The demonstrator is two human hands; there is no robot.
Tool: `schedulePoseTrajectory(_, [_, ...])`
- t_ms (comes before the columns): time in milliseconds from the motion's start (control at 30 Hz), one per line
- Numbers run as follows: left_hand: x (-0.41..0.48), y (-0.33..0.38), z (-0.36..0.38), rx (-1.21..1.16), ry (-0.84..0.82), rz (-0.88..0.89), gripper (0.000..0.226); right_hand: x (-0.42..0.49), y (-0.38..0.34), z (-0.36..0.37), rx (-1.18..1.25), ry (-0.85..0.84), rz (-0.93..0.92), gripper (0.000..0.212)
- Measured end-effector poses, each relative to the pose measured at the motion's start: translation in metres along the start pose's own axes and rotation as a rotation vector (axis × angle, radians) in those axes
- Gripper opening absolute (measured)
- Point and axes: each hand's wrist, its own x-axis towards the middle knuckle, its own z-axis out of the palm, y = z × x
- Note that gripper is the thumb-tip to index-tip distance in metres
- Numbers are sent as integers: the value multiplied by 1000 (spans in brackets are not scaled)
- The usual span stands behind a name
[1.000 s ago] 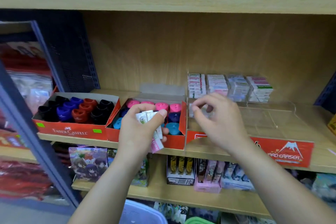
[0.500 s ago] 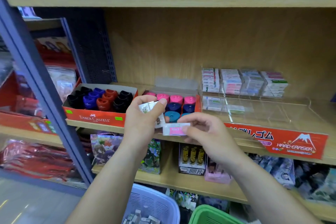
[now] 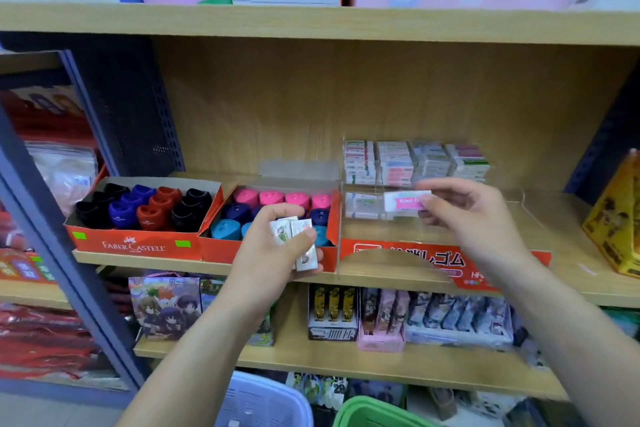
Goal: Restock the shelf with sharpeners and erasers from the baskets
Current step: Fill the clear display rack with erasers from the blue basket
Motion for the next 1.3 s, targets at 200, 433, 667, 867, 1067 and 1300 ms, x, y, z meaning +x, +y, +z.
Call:
schedulePoseTrajectory(200, [-3,-4,22,99,-47,23,24,55,26,-59,-430,146,-24,16])
schedulePoseTrajectory(433, [-1,-1,29,223,-51,67,21,83,34,-70,-627,62,-35,12])
schedulePoseTrajectory(667, [4,1,35,307,-31,60,23,92,45,-69,-709,-92,-9,11])
schedulePoseTrajectory(867, [7,6,48,278,-1,85,22,96,41,-65,-1075,-214,-53,25])
schedulePoseTrajectory(1067, [7,10,60,210,-13,95,31,64,23,-55,-755,-48,-146,16])
schedulePoseTrajectory(1300, [1,16,71,144,-21,91,44,6,0,-3,-42,-427,-49,29])
